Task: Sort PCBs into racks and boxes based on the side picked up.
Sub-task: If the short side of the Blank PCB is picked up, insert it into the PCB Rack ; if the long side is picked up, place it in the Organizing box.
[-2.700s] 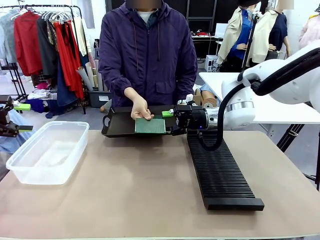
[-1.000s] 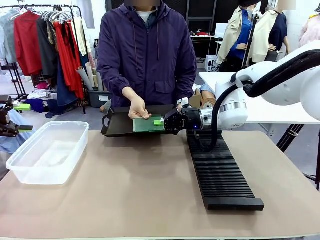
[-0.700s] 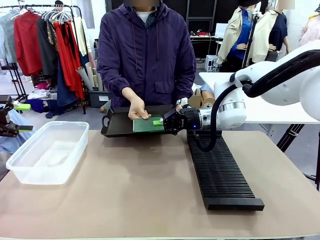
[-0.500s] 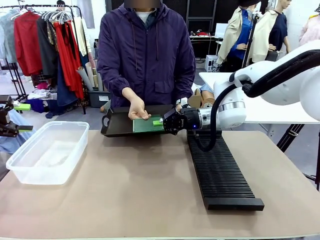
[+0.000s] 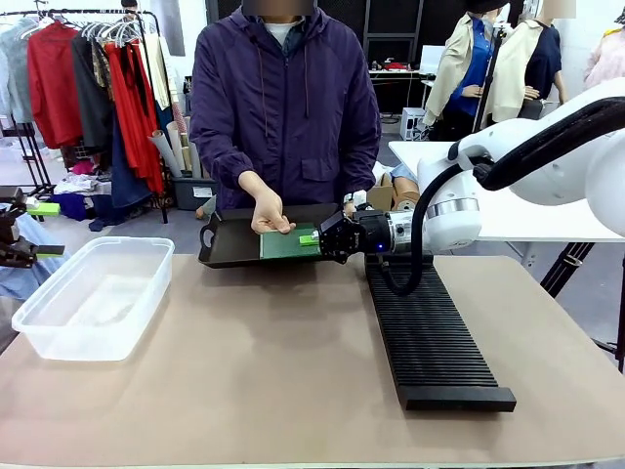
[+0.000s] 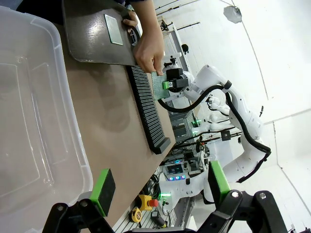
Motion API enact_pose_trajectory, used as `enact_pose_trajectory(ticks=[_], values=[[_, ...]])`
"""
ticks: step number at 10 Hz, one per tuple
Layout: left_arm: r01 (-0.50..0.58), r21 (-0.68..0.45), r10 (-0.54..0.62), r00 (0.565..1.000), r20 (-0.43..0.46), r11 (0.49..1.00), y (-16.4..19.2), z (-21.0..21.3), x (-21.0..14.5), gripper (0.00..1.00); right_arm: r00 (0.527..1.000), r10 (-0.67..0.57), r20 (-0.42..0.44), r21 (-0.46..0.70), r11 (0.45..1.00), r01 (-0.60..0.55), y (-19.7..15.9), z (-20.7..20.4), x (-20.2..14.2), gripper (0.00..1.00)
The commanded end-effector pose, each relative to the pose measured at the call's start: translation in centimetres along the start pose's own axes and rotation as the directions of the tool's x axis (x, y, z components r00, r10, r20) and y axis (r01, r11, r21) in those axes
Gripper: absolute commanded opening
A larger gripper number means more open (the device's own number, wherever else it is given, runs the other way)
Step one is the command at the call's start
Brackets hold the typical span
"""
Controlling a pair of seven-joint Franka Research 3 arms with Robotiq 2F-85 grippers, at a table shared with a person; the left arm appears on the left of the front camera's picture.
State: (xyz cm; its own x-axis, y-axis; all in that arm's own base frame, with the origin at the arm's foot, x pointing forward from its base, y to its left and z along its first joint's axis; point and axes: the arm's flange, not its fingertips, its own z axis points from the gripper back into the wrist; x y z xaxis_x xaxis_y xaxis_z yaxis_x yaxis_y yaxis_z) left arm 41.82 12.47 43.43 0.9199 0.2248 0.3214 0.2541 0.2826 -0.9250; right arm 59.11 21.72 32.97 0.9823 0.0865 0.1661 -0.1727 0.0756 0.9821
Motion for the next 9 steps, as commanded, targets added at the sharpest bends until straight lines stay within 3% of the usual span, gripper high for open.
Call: enact_pose_trajectory(ticks=[1, 9], values=[[-0.013, 0.004, 0.013, 1.0, 0.003, 1.0, -0.11, 0.05, 0.07, 1.0, 1.0, -0.006, -0.001, 0.012, 1.0, 0.006, 0.0, -0.13, -0.14, 0.0], [-0.013, 0.004, 0.013, 1.0, 0.003, 1.0, -0.11, 0.05, 0.07, 1.0, 1.0, -0.006, -0.001, 0.012, 1.0, 0.006, 0.0, -0.13, -0.14, 0.0]])
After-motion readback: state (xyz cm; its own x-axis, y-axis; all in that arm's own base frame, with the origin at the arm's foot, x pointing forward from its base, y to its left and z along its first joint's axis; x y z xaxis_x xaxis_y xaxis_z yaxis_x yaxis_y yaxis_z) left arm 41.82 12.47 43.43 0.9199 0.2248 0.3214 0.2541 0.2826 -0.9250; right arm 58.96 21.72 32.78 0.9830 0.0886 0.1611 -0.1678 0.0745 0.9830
